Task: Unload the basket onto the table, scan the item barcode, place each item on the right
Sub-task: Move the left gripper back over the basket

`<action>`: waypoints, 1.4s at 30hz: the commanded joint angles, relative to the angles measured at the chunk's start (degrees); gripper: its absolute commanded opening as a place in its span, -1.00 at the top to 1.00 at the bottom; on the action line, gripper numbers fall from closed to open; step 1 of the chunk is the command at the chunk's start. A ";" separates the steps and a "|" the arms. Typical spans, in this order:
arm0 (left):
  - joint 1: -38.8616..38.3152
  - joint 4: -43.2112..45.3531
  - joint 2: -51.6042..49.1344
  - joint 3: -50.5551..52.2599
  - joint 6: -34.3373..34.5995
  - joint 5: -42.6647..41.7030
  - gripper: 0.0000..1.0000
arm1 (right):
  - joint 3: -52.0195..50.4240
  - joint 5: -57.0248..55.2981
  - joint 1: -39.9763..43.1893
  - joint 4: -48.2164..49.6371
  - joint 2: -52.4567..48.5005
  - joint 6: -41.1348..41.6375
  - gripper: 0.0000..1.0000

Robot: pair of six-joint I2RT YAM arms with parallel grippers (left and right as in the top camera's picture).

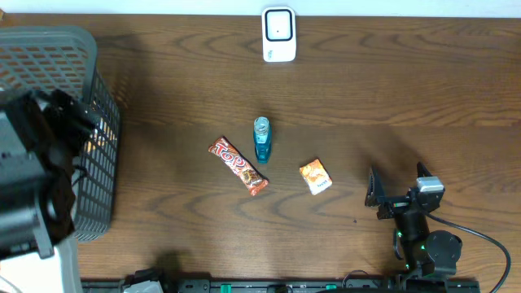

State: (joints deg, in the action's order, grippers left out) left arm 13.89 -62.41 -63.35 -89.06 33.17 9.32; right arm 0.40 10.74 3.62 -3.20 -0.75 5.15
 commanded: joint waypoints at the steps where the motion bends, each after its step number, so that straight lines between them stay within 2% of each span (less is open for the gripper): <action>1: 0.98 -1.01 -1.90 -1.22 0.09 0.07 -0.95 | -0.09 0.33 -0.24 -0.24 0.00 -0.50 -0.98; 27: 1.20 -1.88 -3.21 -2.80 0.09 0.09 -0.95 | -0.09 0.33 -0.24 -0.24 0.00 -0.50 -0.99; 35: 6.93 -4.92 -3.37 -7.04 0.76 0.09 -0.95 | -0.09 0.33 -0.24 -0.24 0.00 -0.50 -0.98; 42: 12.81 -7.06 -3.52 -7.45 4.24 0.07 -0.95 | -0.09 0.33 -0.24 -0.26 0.00 -0.50 -0.98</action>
State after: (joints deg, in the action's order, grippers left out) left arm 25.02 -68.95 -66.74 -95.39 35.18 9.15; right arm 0.40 10.74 3.62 -3.20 -0.75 5.13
